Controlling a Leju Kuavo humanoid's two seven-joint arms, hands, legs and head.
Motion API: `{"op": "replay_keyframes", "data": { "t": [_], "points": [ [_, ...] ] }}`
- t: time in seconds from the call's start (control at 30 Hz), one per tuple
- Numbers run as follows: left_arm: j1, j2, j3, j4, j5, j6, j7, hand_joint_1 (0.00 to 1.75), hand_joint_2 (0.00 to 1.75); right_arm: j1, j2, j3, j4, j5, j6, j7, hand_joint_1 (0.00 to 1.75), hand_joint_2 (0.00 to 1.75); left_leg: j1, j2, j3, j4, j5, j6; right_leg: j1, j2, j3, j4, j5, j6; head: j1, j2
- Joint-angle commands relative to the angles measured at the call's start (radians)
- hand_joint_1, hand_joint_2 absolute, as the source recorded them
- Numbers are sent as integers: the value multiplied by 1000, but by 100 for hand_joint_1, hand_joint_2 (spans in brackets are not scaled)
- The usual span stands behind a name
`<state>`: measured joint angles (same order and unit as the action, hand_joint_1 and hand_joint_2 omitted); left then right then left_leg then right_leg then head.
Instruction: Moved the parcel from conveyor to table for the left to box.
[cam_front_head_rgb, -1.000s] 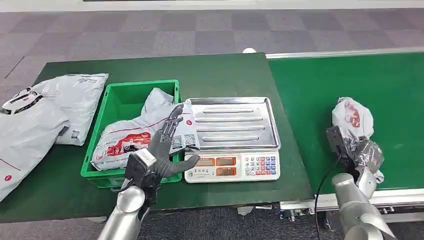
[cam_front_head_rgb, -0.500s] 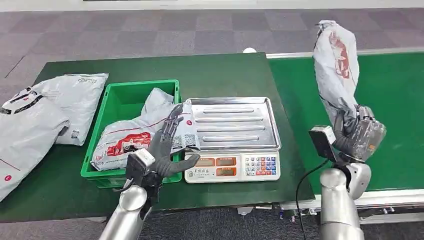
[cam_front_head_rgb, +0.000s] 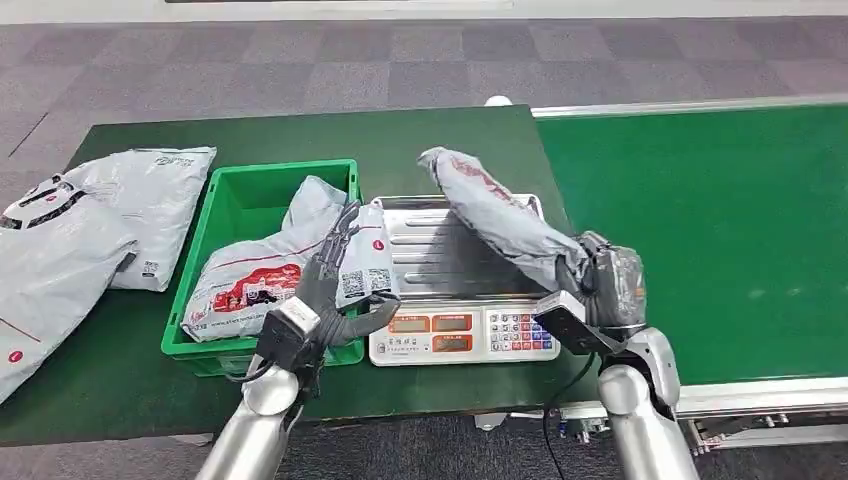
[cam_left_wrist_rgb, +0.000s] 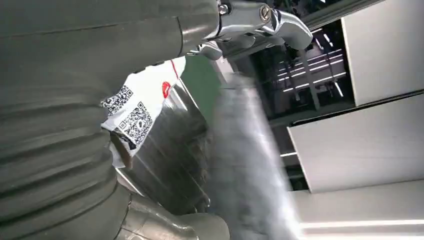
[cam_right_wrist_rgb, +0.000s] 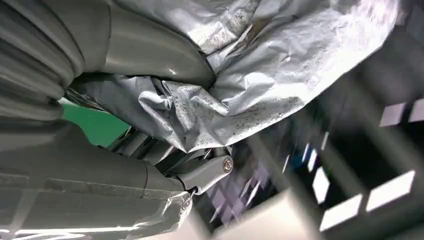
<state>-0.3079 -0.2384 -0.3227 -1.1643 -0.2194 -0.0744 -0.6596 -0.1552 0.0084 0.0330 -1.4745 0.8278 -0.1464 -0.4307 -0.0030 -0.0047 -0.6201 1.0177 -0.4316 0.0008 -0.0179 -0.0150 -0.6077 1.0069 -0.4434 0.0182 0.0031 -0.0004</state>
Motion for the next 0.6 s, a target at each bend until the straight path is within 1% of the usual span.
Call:
{"op": "replay_keyframes", "data": {
  "t": [0.03,0.13,0.17,0.37,0.43,0.47,0.57,0.6],
  "points": [
    [-67,42,6,106,6,-5,-13,0,175,-52,-70,150,166,-5,68,-5,175,175,1,3,4,-2,-1,-1,1,3,4,-3,1,-1,0,0],
    [-75,44,13,119,17,-7,-18,0,175,-70,-82,174,173,-52,118,-40,175,175,1,3,3,-2,-1,-1,1,4,3,-2,1,-1,0,0],
    [-75,44,13,119,17,-7,-18,0,175,-70,-82,174,173,-52,118,-40,175,175,1,2,2,-1,0,-1,1,2,2,-1,0,-1,0,0],
    [-75,44,13,119,17,-7,-18,0,175,-70,-82,174,173,-52,118,-40,175,175,1,3,4,-2,-1,-1,1,4,4,-3,1,-1,0,0],
    [-75,44,13,119,17,-7,-18,0,175,-70,-82,174,173,-52,118,-40,175,175,1,2,2,-1,-1,-1,1,3,2,-1,0,-1,0,0],
    [-78,44,10,122,15,-6,-18,0,175,-68,-82,176,167,-75,137,-50,175,175,1,3,4,-2,-1,-1,1,4,4,-3,1,-1,0,0],
    [-84,49,11,125,28,-11,-22,0,175,-70,-88,195,170,-115,196,-60,175,175,1,2,2,-1,-1,-1,1,3,2,-2,0,-1,0,0],
    [-90,53,4,132,21,-6,-22,0,175,-74,-89,196,173,-122,200,-57,91,175,1,3,4,-2,-1,-1,1,4,4,-3,1,-2,0,0]
  ]
}}
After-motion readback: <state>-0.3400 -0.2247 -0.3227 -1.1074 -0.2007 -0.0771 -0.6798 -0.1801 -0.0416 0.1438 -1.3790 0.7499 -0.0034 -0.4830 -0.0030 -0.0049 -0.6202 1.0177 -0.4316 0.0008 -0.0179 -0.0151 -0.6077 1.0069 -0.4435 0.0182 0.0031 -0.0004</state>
